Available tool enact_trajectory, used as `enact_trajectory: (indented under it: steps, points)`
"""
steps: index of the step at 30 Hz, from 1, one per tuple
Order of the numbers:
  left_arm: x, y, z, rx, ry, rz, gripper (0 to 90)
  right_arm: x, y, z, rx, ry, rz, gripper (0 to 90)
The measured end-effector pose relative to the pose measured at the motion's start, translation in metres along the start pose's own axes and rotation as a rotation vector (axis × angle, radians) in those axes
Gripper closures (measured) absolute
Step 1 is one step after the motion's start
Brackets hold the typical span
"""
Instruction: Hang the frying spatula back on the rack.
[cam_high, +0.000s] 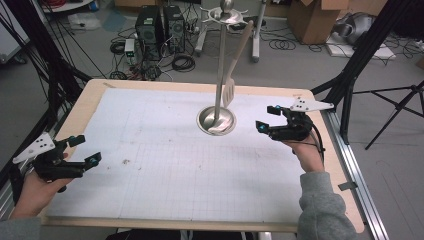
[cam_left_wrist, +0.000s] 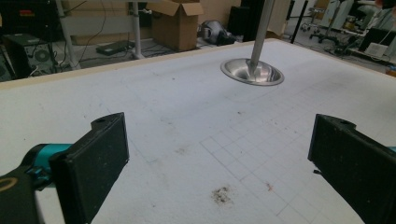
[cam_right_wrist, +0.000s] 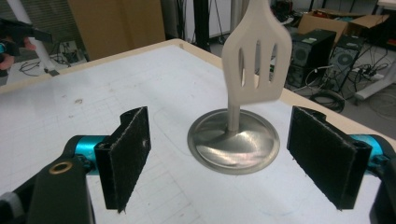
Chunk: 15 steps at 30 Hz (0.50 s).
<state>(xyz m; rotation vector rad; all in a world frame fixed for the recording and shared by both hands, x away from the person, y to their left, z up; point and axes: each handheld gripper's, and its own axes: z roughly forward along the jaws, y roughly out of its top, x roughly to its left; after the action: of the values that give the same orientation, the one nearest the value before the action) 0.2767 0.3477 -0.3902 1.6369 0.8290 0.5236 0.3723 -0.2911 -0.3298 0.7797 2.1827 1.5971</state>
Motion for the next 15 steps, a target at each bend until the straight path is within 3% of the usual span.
enact_trajectory:
  steps: [15]
  points:
    - [0.001,0.003,0.016,-0.019,-0.035,-0.004,5.6,0.014,-0.020,-0.019,0.033,-0.074,0.014,19.4]
